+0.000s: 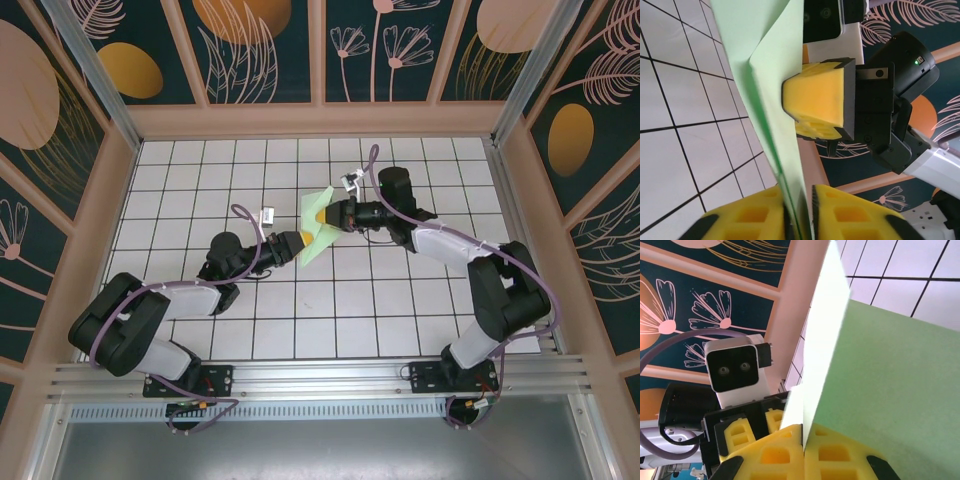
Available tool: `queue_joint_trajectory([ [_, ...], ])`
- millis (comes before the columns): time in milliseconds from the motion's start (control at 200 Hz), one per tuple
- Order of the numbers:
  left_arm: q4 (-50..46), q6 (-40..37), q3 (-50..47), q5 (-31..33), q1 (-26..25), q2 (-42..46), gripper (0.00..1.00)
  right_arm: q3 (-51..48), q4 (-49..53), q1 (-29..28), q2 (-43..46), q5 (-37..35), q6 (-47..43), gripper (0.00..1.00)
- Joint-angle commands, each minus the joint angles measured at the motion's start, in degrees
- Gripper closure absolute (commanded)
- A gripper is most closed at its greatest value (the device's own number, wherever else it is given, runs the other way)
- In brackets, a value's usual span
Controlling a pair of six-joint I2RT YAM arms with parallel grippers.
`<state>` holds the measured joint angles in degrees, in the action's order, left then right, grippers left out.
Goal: Fold a paper plane with a square sheet of paper (pick it up from the middle)
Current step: Turn over the paper at the center of the table.
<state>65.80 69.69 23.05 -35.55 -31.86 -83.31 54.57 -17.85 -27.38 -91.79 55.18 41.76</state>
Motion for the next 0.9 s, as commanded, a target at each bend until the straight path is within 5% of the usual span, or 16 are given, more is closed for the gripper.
queue_joint_trajectory([
  [0,0.15,-2.01,1.30,0.16,0.14,-0.02,0.84,0.46,2.27,-0.23,-0.13,0.29,-2.68,0.98],
  [85,-2.43,-3.29,1.61,0.82,0.13,0.38,0.89,1.27,6.04,0.15,0.83,-2.01,-4.83,0.92],
  [310,-22.91,-14.10,4.62,6.64,0.13,3.56,0.91,0.58,17.42,3.38,7.41,-16.99,-9.41,0.51],
  [550,-64.77,-34.46,17.01,34.37,-0.04,8.25,0.92,-5.21,22.74,4.97,16.13,-37.68,-10.35,0.33],
  [896,-87.27,-40.78,32.11,68.24,-6.48,-3.12,0.91,-13.20,19.79,6.59,21.68,-43.81,-6.92,0.18],
])
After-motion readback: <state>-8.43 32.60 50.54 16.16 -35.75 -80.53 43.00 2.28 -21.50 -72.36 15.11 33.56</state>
